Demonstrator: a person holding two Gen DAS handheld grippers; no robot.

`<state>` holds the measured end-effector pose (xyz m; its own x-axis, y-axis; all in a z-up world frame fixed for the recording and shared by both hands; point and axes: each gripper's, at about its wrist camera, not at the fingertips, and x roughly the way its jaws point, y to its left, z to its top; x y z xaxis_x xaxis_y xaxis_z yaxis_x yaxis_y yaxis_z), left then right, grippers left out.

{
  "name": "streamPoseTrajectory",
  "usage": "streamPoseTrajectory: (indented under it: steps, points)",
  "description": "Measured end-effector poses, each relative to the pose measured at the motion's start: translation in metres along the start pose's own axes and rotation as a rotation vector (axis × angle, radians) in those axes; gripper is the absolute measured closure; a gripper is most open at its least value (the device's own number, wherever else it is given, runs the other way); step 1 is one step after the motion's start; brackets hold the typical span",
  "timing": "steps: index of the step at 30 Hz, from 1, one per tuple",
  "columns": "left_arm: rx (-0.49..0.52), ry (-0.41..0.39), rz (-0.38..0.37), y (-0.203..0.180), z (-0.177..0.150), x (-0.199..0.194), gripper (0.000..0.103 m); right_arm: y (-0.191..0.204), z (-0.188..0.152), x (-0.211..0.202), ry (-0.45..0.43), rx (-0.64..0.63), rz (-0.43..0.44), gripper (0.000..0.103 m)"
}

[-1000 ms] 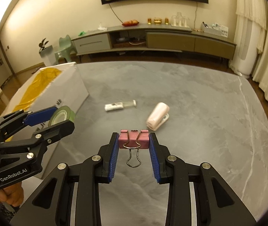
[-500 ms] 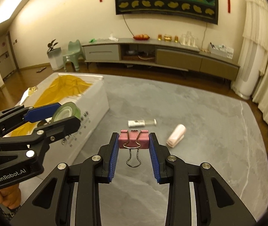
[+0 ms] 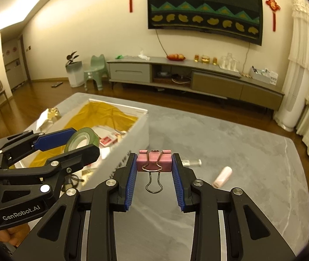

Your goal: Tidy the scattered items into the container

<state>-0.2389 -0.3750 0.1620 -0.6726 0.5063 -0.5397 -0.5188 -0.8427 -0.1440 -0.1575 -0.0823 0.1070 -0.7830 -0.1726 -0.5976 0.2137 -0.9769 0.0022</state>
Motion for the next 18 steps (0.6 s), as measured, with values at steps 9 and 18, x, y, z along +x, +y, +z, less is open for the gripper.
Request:
streamPoseTrajectory:
  steps: [9,18]
  points:
    - [-0.043,-0.026,0.03,0.032,0.004,-0.016,0.054,0.028,0.014,0.001,-0.031,-0.016,0.038,0.07]
    - [-0.112,-0.052,0.065,0.07,0.009,-0.028,0.054,0.058,0.021,0.006,-0.044,-0.042,0.081,0.07]
